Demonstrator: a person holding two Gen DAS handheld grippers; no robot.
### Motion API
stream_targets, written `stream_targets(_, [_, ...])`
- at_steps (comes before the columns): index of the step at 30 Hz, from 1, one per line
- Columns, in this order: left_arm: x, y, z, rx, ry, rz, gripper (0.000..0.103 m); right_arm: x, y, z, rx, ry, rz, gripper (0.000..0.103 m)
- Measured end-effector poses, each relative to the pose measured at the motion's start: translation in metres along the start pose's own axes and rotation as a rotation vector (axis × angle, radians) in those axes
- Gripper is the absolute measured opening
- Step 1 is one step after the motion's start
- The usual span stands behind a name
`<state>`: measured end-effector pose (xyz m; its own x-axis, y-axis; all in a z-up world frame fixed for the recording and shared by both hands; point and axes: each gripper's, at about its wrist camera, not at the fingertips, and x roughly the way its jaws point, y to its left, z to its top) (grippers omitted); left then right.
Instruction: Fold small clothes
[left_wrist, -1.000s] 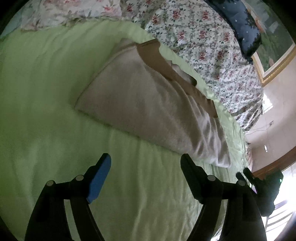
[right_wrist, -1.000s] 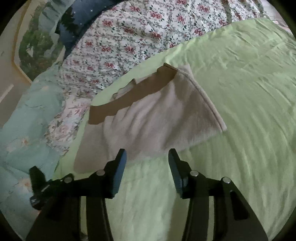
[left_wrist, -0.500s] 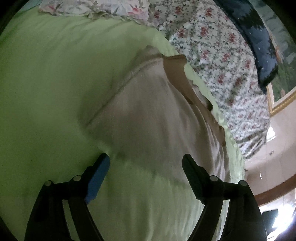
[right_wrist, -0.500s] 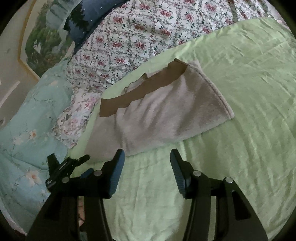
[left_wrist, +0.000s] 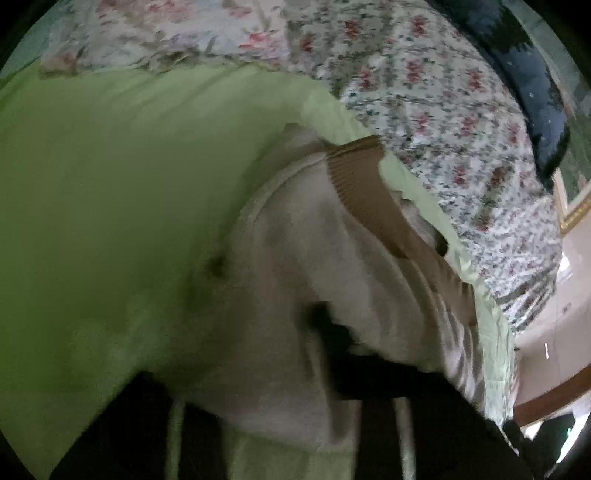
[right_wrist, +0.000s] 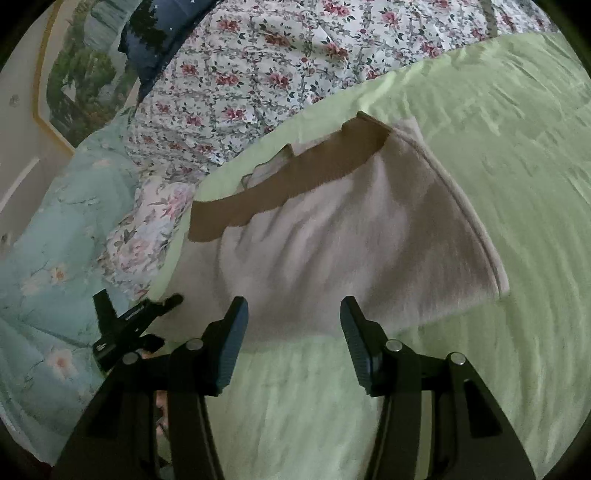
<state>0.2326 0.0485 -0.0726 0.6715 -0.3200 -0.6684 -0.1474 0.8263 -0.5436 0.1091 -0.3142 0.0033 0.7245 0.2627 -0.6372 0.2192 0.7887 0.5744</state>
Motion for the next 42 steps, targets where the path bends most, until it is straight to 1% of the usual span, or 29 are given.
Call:
stream_targets(1, [-0.007, -0.007, 0.002, 0.03, -0.022, 0.006, 0.011, 0.003, -0.001, 0.004, -0.003, 0.001, 0.0, 0.053])
stream_targets(3, [-0.02, -0.028, 0.004, 0.096, -0.06, -0.016, 0.01, 0.011, -0.004, 0.017, -0.016, 0.012, 0.005, 0.053])
stream_targets(6, [-0.037, -0.065, 0.004, 0.201, -0.093, -0.076, 0.008, 0.022, -0.007, 0.039, -0.035, 0.039, 0.034, 0.053])
stream_targets(7, [-0.042, -0.087, 0.001, 0.258, -0.098, -0.103, 0.008, 0.024, -0.007, 0.045, -0.044, 0.048, 0.037, 0.053])
stream_targets(11, [-0.042, -0.145, -0.018, 0.42, -0.072, -0.179, 0.008, 0.032, -0.009, 0.071, -0.038, 0.075, 0.104, 0.053])
stream_targets(14, [-0.025, -0.174, -0.04, 0.511, -0.03, -0.195, 0.008, 0.044, -0.013, 0.089, -0.003, 0.097, 0.149, 0.054])
stream_targets(17, [0.0, -0.189, -0.062, 0.569, 0.029, -0.187, 0.008, 0.069, -0.021, 0.101, 0.085, 0.161, 0.25, 0.065])
stream_targets(18, [0.006, -0.191, -0.067, 0.578, 0.049, -0.184, 0.008, 0.077, -0.021, 0.103, 0.096, 0.179, 0.277, 0.071])
stream_targets(19, [0.014, -0.192, -0.073, 0.591, 0.074, -0.178, 0.008, 0.084, -0.021, 0.104, 0.101, 0.193, 0.286, 0.075])
stream_targets(22, [0.025, -0.193, -0.085, 0.617, 0.096, -0.151, 0.008, 0.114, -0.016, 0.105, 0.122, 0.256, 0.33, 0.076])
stream_targets(24, [0.026, -0.193, -0.088, 0.624, 0.092, -0.151, 0.008, 0.138, -0.011, 0.105, 0.135, 0.303, 0.353, 0.076])
stream_targets(25, [0.025, -0.192, -0.087, 0.618, 0.093, -0.154, 0.008, 0.151, -0.008, 0.104, 0.136, 0.33, 0.344, 0.076])
stream_targets(27, [0.027, -0.191, -0.086, 0.614, 0.098, -0.154, 0.008, 0.167, -0.001, 0.105, 0.129, 0.349, 0.314, 0.076])
stream_targets(29, [0.029, -0.196, -0.088, 0.643, 0.098, -0.128, 0.008, 0.174, 0.012, 0.109, 0.097, 0.339, 0.338, 0.072])
stream_targets(30, [0.028, -0.198, -0.091, 0.657, 0.094, -0.117, 0.008, 0.176, 0.02, 0.113, 0.068, 0.324, 0.333, 0.059])
stream_targets(31, [0.026, -0.203, -0.092, 0.675, 0.085, -0.103, 0.008, 0.177, 0.027, 0.117, 0.039, 0.313, 0.305, 0.036])
stream_targets(32, [0.024, -0.207, -0.091, 0.682, 0.081, -0.104, 0.008, 0.177, 0.034, 0.121, 0.001, 0.305, 0.257, 0.024])
stream_targets(33, [0.021, -0.212, -0.09, 0.685, 0.076, -0.113, 0.008, 0.175, 0.038, 0.127, -0.024, 0.294, 0.225, 0.018])
stream_targets(35, [0.01, -0.226, -0.087, 0.689, 0.057, -0.157, 0.008, 0.159, 0.043, 0.139, -0.051, 0.252, 0.237, 0.016])
stream_targets(36, [0.004, -0.238, -0.086, 0.696, 0.047, -0.194, 0.008, 0.145, 0.046, 0.145, -0.077, 0.218, 0.239, 0.016])
stream_targets(38, [0.001, -0.259, -0.09, 0.706, 0.049, -0.24, 0.008, 0.117, 0.047, 0.155, -0.124, 0.155, 0.225, 0.016])
stream_targets(40, [0.007, -0.279, -0.097, 0.715, 0.07, -0.272, 0.008, 0.089, 0.039, 0.164, -0.133, 0.102, 0.219, 0.016])
stream_targets(42, [0.026, -0.297, -0.113, 0.725, 0.109, -0.287, 0.009, 0.072, 0.02, 0.17, -0.122, 0.082, 0.187, 0.015])
